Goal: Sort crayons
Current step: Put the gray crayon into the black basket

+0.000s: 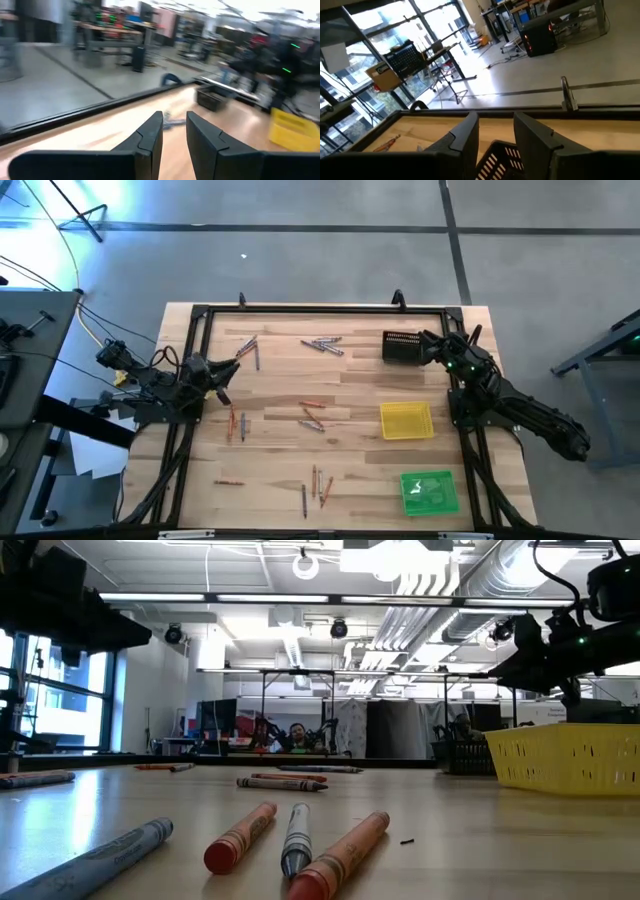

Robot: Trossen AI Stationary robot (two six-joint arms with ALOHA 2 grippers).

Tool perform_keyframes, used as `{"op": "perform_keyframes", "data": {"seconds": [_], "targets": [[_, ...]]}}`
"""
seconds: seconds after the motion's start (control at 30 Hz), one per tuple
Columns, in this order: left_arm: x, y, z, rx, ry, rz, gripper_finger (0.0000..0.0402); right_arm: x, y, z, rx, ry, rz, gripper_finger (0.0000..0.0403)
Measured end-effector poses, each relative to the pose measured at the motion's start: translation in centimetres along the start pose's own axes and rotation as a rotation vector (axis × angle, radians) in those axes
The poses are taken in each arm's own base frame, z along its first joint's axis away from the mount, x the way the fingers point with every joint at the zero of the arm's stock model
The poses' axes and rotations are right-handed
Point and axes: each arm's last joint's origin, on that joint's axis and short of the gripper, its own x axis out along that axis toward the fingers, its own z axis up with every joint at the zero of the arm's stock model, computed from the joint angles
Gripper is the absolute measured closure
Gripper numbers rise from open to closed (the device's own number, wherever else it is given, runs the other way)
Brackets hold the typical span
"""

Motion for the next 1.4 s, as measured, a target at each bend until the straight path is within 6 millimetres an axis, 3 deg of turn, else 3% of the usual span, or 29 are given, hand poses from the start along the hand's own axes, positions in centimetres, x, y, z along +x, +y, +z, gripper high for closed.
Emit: {"op": "perform_keyframes", "data": {"seconds": [0.3, 0.7, 1.03, 1.4], "targets": [[-0.02, -0.39, 0.17, 0.018, 0.01, -0.12, 0.0328, -0.01, 0.21, 0.19, 0.068, -0.008, 0.04, 0.0284], [0.02, -0.05, 0.45, -0.077, -0.023, 0.003, 0.0328, 0.0, 0.17, 0.14, 0.11, -0.002, 0.036, 0.0284], [0.02, -0.04, 0.43, -0.162, -0.023, 0.006, 0.0328, -0.01, 0.27, 0.09, 0.139, 0.017, 0.066, 0.0284], [0.4, 0.21, 0.69, -0.064, -0.042, 0.039, 0.0328, -0.01, 0.28, 0.09, 0.119, 0.019, 0.072, 0.0284]]}}
